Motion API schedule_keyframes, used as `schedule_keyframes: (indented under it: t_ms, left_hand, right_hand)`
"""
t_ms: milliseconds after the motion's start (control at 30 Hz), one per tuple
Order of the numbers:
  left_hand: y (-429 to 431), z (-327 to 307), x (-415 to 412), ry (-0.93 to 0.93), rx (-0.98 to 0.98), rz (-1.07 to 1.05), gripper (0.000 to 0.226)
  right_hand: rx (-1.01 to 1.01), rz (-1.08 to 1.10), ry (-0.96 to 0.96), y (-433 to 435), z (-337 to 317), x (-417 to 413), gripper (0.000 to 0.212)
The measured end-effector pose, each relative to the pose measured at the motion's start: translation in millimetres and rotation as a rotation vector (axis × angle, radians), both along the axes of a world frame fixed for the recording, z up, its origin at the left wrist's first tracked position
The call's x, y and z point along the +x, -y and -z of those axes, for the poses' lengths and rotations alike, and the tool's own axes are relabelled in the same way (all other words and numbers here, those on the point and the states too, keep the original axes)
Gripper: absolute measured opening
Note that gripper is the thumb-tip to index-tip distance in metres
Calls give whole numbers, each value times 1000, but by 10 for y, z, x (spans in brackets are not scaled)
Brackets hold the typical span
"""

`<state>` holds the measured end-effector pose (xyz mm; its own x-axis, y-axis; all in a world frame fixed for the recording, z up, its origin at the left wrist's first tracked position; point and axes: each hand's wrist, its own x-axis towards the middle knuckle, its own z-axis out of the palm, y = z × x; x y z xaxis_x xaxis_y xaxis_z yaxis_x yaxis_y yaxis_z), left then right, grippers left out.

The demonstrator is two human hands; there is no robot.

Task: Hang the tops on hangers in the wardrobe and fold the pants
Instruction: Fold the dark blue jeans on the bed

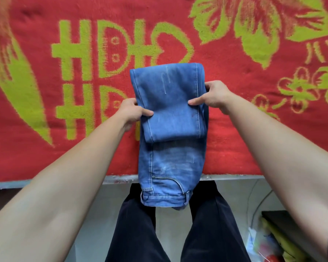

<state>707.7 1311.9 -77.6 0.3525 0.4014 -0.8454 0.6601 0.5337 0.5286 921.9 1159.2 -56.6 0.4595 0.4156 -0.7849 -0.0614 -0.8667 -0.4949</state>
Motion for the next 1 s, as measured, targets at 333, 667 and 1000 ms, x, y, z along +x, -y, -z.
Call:
schedule_keyframes:
  t_ms: [333,667,1000]
  left_hand:
    - [-487,-842,404,285,313,-49,44]
    - [69,-601,-497,92,574,279,18]
    - [282,-498,-833,210,910,92,31]
  right_hand:
    - [475,310,164,-85,-934,-36,63]
    - [151,-137,576,524,-644,-705,35]
    - [668,-574,1310,936,-499,-826,48]
